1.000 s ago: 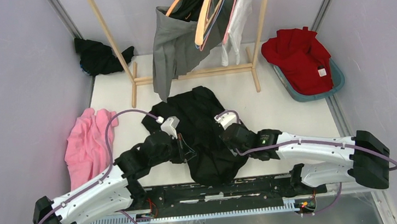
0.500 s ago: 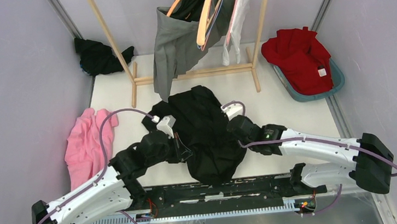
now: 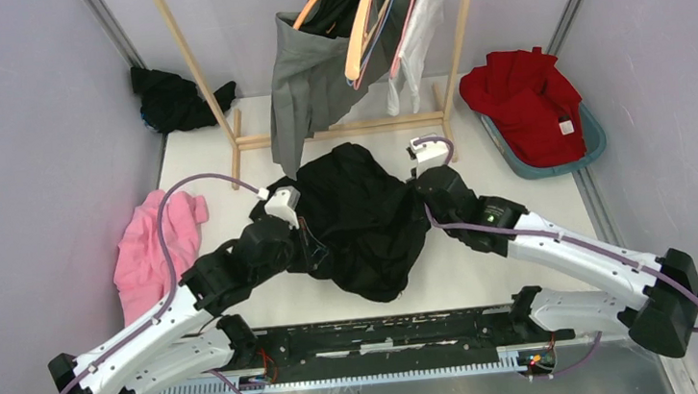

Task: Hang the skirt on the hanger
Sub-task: Adjust the skirt at the center of the board.

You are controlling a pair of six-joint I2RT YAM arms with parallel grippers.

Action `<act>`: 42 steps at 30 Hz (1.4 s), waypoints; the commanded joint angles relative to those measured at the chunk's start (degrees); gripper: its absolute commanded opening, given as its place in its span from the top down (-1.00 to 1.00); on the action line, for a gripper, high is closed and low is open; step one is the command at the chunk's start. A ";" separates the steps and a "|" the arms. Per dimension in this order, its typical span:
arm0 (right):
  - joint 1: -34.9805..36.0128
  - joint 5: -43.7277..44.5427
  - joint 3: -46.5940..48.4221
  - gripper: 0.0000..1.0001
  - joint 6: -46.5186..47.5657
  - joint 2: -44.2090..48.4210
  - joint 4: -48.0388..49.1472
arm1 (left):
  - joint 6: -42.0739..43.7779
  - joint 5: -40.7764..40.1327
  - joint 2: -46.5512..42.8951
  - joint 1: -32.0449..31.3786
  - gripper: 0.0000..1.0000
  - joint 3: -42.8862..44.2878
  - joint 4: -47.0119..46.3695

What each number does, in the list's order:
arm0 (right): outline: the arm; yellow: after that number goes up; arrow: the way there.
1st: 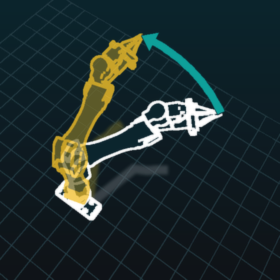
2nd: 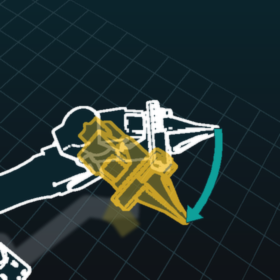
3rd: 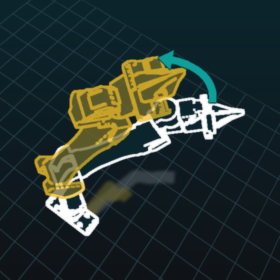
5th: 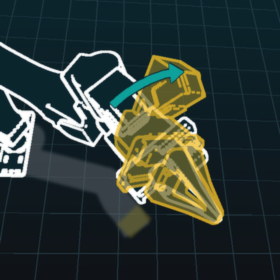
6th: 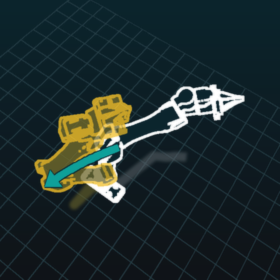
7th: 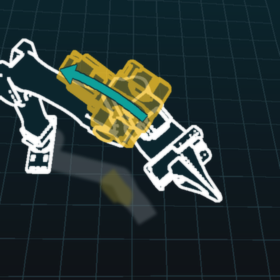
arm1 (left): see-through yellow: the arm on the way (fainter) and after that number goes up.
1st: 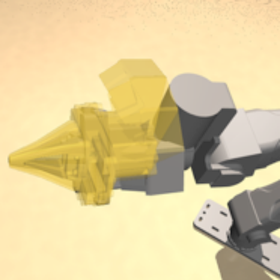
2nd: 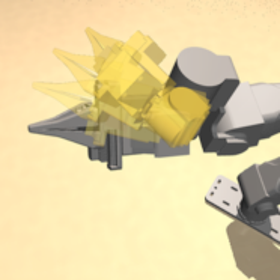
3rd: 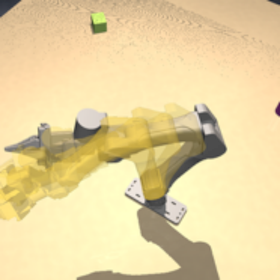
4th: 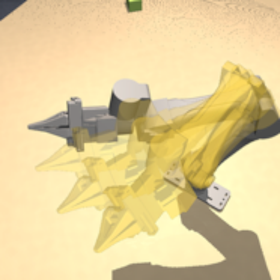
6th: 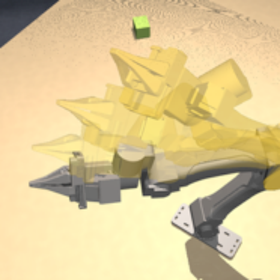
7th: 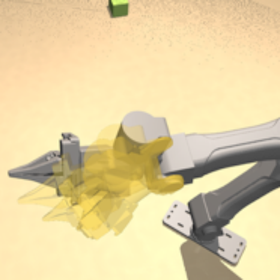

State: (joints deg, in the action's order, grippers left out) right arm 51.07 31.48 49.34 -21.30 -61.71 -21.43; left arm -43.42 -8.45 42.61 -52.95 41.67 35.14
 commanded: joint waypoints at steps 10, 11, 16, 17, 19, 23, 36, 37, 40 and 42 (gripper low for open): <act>-10.02 -12.44 9.90 0.99 2.28 -18.88 21.39 | 9.57 2.24 1.72 18.67 0.82 0.23 -3.76; -10.39 -13.36 11.18 0.99 2.17 -20.52 22.58 | 9.74 2.96 1.97 20.10 0.82 0.57 -3.80; -11.66 -16.18 14.33 0.99 1.93 -23.55 22.87 | 10.00 4.92 4.71 21.70 0.83 3.28 -5.64; -11.96 -16.60 13.80 0.99 1.82 -22.98 22.78 | 10.17 6.30 5.66 21.64 0.83 3.62 -6.03; -12.40 -17.80 12.40 0.99 1.70 -21.57 21.51 | 10.20 9.40 6.48 21.74 0.84 3.72 -6.88; -13.06 -20.01 8.41 0.99 0.93 -17.95 17.48 | 11.11 14.93 6.45 21.57 0.76 3.64 -6.45; -13.27 -23.08 -1.53 0.30 -1.96 -5.38 1.25 | 11.12 16.74 12.88 9.57 0.58 4.69 -4.56; -13.26 -22.81 -1.49 0.20 -1.82 -3.95 -0.14 | 11.00 16.52 13.19 8.55 0.54 5.10 -4.10; -13.26 -21.58 -0.75 0.05 -1.61 0.21 -5.07 | 11.49 15.39 12.91 7.20 0.44 7.36 -0.58; -13.25 -21.09 -0.03 -0.02 -1.47 2.72 -8.16 | 12.44 13.75 12.01 7.24 0.31 10.08 2.59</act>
State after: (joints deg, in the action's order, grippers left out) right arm 37.98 8.40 47.40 -22.81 -64.36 -23.24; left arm -34.13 7.68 56.34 -45.34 45.28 33.82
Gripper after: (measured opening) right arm 0.482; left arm 0.297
